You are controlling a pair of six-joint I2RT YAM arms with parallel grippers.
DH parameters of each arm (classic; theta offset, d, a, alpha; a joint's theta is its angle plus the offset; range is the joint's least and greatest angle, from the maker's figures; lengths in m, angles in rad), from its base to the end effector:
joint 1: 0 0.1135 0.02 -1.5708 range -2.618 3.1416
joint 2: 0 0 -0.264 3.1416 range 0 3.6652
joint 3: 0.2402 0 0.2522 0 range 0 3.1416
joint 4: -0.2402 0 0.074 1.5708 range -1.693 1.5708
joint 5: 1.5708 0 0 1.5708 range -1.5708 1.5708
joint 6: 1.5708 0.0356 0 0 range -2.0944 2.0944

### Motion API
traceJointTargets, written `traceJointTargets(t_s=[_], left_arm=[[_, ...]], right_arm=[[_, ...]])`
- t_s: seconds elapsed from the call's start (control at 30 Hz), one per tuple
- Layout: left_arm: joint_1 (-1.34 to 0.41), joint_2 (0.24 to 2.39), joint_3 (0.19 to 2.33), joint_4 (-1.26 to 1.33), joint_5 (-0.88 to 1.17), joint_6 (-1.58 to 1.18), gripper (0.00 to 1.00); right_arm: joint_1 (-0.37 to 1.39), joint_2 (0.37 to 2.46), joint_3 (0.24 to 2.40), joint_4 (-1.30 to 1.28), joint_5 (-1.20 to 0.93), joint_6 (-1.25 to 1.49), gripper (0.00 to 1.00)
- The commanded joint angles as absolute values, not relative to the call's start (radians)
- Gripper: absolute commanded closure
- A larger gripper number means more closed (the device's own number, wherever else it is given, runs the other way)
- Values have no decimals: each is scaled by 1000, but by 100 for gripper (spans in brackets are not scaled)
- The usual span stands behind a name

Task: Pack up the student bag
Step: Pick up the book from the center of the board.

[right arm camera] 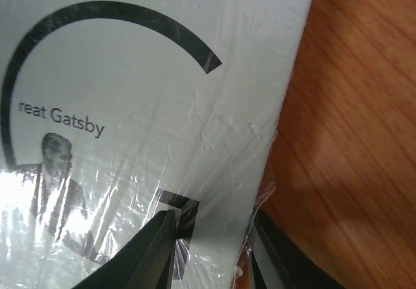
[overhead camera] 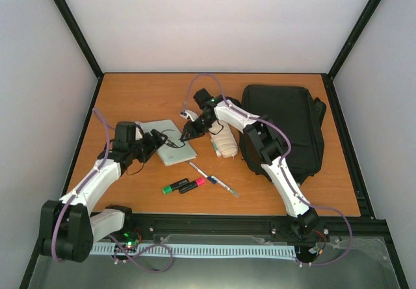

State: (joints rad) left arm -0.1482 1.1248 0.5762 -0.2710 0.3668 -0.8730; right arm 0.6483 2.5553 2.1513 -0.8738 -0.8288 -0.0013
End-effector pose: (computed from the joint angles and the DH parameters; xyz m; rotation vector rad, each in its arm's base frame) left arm 0.2153 -0.0451 0.1968 -0.7194 2.4161 -0.8913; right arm 0.3963 0.3331 0.1246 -1.0828 2.6371 1.3198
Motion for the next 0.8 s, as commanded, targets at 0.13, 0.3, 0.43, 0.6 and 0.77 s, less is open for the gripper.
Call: traceJointTargets(t_s=[0.13, 0.3, 0.43, 0.6, 0.77], left_arm=[[-181, 1091, 615, -104, 450, -940, 18], [-182, 1147, 607, -87, 446, -994, 24], [-183, 1172, 607, -53, 456, -1018, 31], [-183, 1179, 606, -45, 445, -1025, 41], [-183, 1179, 579, 7, 449, -1096, 50]], right_arm=[[698, 2614, 2122, -874, -839, 7, 67], [698, 2610, 2112, -871, -839, 6, 66], [698, 2606, 2102, -868, -839, 6, 65], [699, 2599, 2094, -868, -838, 5, 65], [699, 2598, 2092, -868, -835, 3, 64]])
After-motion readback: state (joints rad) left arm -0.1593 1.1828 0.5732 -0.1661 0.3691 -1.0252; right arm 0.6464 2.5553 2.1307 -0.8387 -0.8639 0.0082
